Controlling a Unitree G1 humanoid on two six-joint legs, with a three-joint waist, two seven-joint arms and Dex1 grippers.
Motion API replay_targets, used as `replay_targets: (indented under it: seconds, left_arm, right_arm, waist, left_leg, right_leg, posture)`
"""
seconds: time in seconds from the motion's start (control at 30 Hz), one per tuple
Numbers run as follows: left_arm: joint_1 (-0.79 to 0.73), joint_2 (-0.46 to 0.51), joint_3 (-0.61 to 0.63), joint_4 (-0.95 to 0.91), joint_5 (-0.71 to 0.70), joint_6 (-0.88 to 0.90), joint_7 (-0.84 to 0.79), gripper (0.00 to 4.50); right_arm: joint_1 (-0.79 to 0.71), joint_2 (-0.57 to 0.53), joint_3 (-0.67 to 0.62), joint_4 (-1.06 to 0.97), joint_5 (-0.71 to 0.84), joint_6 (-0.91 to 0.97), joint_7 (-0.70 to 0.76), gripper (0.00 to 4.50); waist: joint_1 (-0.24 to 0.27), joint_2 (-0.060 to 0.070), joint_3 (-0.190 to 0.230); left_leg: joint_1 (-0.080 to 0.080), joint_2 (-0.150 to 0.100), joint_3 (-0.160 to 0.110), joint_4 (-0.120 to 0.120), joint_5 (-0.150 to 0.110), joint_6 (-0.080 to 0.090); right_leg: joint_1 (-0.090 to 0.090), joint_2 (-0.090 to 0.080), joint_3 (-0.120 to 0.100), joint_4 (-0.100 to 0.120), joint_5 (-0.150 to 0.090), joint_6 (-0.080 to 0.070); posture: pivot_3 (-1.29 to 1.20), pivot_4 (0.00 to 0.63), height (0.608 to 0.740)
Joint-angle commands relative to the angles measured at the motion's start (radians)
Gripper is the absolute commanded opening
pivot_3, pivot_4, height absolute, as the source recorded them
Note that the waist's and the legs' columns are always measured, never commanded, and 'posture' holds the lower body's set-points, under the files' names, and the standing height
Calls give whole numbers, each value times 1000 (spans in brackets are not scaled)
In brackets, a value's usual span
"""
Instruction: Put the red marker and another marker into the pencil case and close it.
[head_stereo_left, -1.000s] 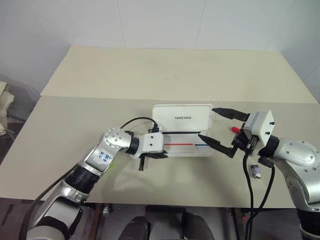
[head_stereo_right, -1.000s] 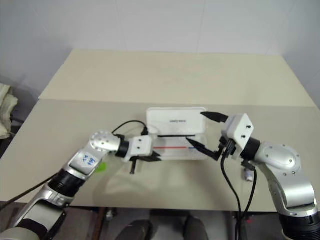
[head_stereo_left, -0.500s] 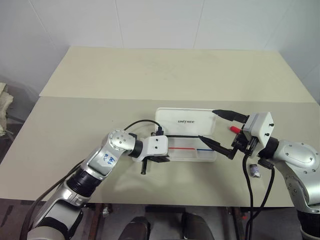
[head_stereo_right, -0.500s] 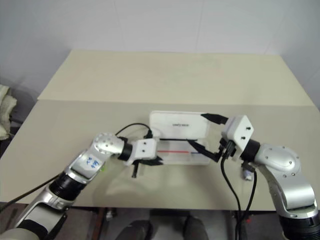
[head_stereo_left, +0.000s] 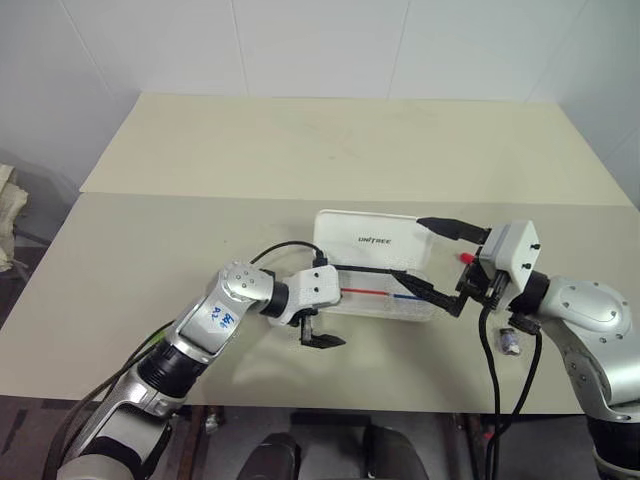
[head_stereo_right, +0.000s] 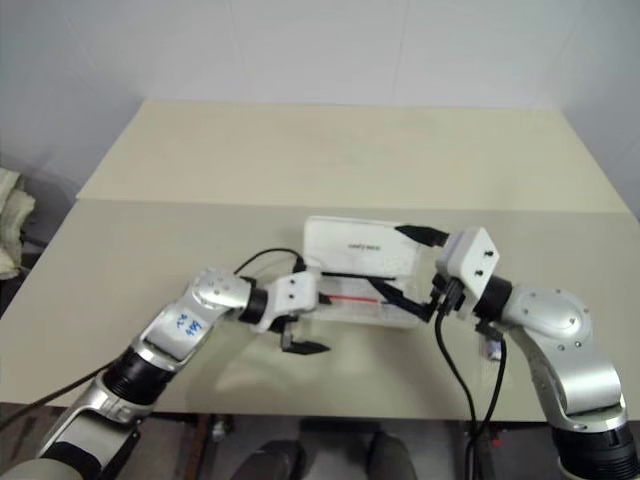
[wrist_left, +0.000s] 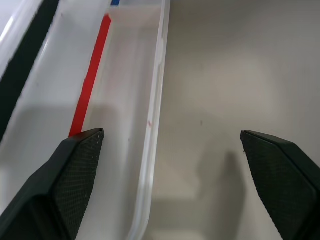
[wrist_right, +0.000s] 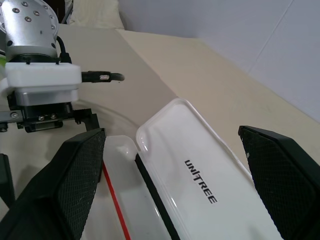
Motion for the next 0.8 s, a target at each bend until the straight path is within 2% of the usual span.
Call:
replay_targets:
  seconds: [0.03,0.3,0.57,0.67,0.8]
  left_arm:
    - [8,-21,51,-41,-43,-31,24,4486]
    - [56,-67,117,-34,-123,-69,55,4486]
    - [136,-92,192,-9,-202,-254,34,4486]
    - [140,-79,227,-23,-246,-282,8,4486]
    - [126,42,324,-97,-350,-269,-99,4486]
  right_arm:
    - [-15,6,-14,-16,6,-10,-9,4500]
    - [-42,0,-8,-7,18,7,2,4500]
    - [-39,-32,-37,0,30,31,31,4500]
    - [-36,-54,-63,26,44,36,52,4500]
    - [-6,-150,-114,142,31,33,149,4500]
  waist:
    - [0,0,0]
    - [-1,0,0]
    - [1,0,0]
    - [1,0,0]
    - [-1,0,0]
  left_leg:
    - [0,0,0,0,0,0]
    - [0,0,0,0,0,0]
    - [0,0,0,0,0,0]
    - [0,0,0,0,0,0]
    - [0,0,1,0,0,0]
  right_leg:
    - [0,0,0,0,0,0]
    - [0,0,0,0,0,0]
    - [0,0,1,0,0,0]
    - [0,0,1,0,0,0]
    - [0,0,1,-1,0,0]
  posture:
    - [0,150,740]
    - [0,150,740]
    - [0,150,740]
    - [0,150,740]
    - [0,150,740]
